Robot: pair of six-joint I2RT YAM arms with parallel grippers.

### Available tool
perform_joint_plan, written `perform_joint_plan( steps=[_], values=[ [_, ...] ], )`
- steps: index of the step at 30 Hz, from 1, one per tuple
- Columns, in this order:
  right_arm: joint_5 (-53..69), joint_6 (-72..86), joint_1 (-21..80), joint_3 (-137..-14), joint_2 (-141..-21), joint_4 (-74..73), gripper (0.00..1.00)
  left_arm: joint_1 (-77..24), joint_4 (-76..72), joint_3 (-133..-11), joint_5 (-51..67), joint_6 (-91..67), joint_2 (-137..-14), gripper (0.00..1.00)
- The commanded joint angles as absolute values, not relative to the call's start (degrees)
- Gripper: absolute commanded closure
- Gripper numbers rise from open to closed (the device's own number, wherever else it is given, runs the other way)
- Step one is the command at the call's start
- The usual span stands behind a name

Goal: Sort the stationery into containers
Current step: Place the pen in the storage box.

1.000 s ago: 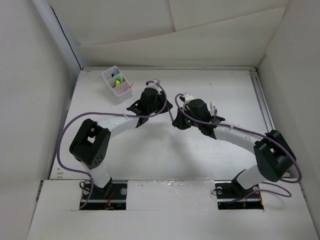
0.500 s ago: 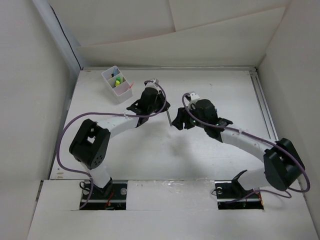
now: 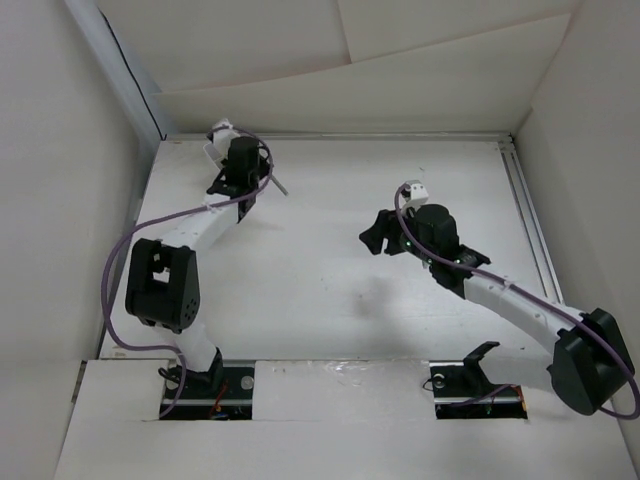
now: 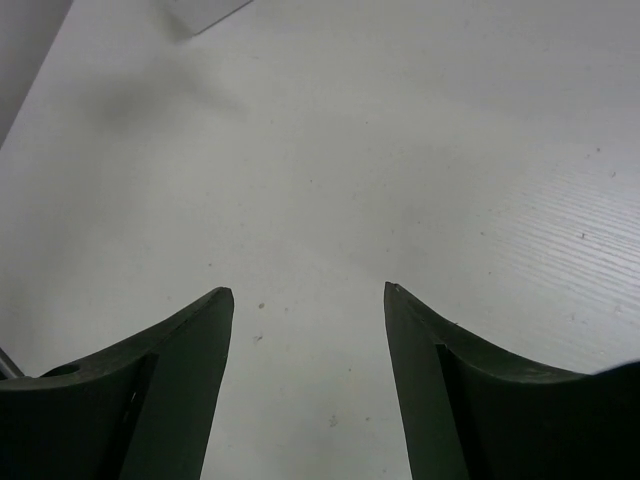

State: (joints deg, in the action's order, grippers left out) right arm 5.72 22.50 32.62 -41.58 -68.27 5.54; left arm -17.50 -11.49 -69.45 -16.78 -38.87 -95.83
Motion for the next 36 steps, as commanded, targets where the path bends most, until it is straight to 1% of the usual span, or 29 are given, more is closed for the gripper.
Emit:
perform_joint_plan(
  steps=[1, 3, 4, 11, 18, 22, 36],
  values=[
    [2.1, 23.8, 31.7, -41.0, -65.9, 8.9, 0.32, -14.9, -8.7, -79.1, -27.0, -38.0, -97.0, 1.0],
    [3.1, 23.8, 31.7, -41.0, -65.9, 8.9, 0.34, -13.7, -5.9, -82.5, -30.3, -33.9, -99.7, 1.0],
    [3.8, 23.8, 31.2, -41.0, -65.4, 8.9, 0.34, -13.7, -5.9, -83.7, -33.7, -32.2, -100.3, 1.0],
    [3.7, 23.8, 31.2, -40.4, -64.8, 8.9, 0.35, -13.7, -7.6, -91.0, -42.7, -20.6, -105.8, 1.0],
    [3.7, 23.8, 31.2, -40.4, -65.3, 8.9, 0.35, -13.7, -14.6, -90.4, -46.7, -13.2, -109.2, 1.0],
    [3.0, 23.8, 31.2, -41.0, -65.3, 8.9, 0.35, -14.2, -19.6, -87.2, -47.9, -9.3, -110.7, 1.0],
    [2.3, 23.3, 31.2, -41.0, -66.6, 8.9, 0.36, -15.9, -27.0, -83.8, -47.5, -8.1, -114.8, 1.0]
  ],
)
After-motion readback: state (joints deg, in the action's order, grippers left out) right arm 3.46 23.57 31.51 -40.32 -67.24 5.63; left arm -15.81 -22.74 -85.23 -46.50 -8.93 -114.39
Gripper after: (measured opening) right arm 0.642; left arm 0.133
